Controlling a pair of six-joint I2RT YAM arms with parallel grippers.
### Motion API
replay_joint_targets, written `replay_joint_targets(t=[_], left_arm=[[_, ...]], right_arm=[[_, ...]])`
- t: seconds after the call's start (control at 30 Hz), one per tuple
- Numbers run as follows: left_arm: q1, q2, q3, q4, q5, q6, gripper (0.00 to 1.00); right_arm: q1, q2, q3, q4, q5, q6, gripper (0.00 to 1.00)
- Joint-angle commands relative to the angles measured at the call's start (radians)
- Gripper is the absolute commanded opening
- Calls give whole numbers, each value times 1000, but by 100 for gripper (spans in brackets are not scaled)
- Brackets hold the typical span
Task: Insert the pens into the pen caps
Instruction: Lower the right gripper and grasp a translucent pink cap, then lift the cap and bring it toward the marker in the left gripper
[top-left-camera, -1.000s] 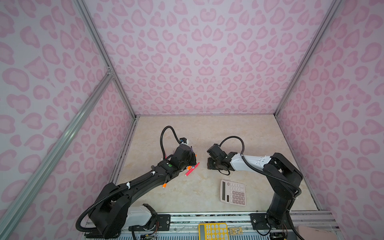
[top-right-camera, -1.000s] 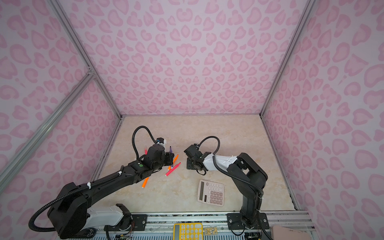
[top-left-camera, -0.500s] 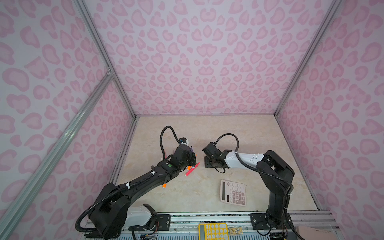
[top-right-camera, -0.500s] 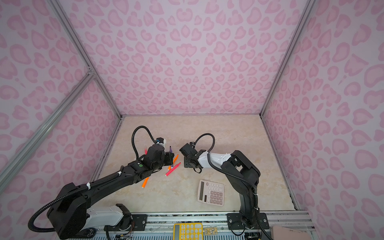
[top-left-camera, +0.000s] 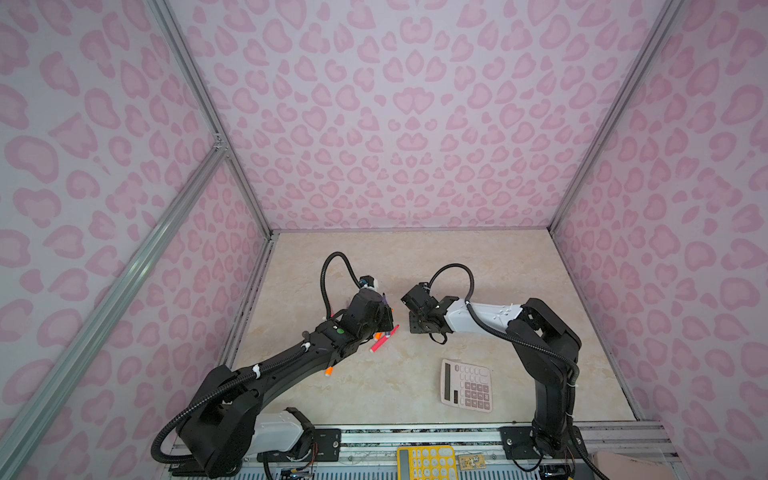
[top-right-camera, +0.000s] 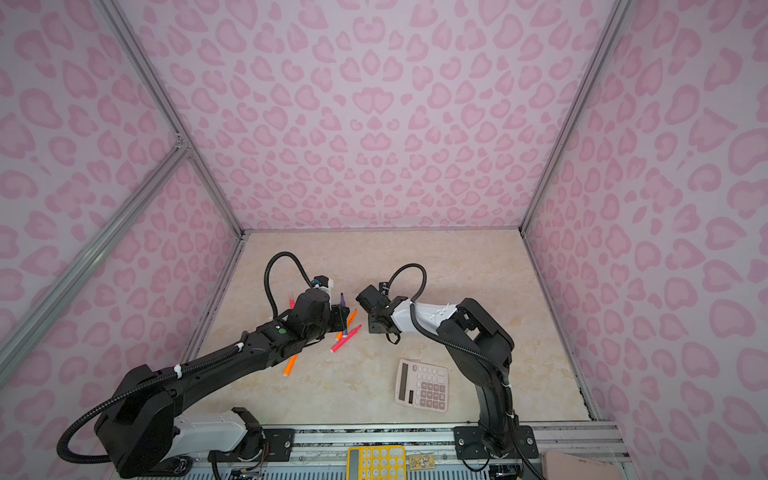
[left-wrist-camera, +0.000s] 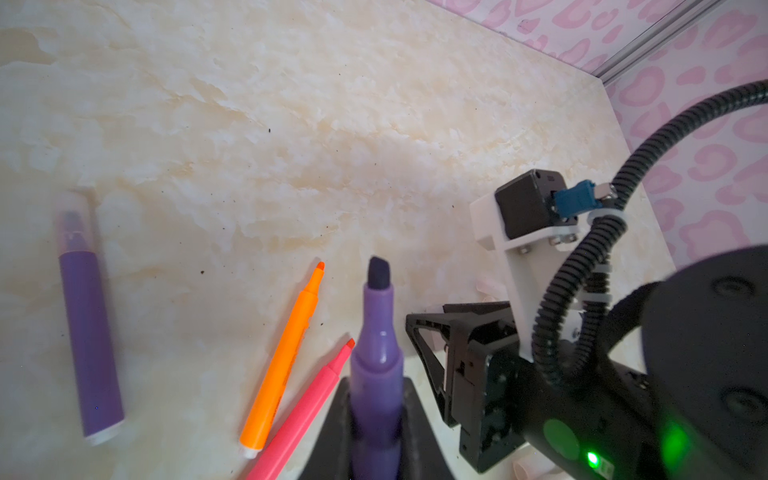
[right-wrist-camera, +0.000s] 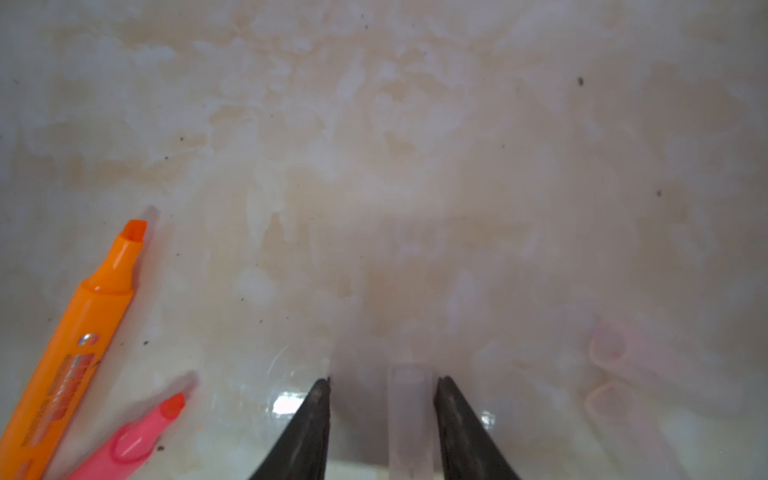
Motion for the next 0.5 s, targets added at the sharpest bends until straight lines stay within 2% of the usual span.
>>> replay_joint_targets(t=[0.0, 0.47], left_arm=[[0, 0, 8, 28, 5, -4, 3], [-2, -14, 6, 28, 3, 3, 3]], right_arm=[[0, 19, 0, -65, 9, -7, 42], [0, 21, 5, -76, 14, -8, 16]])
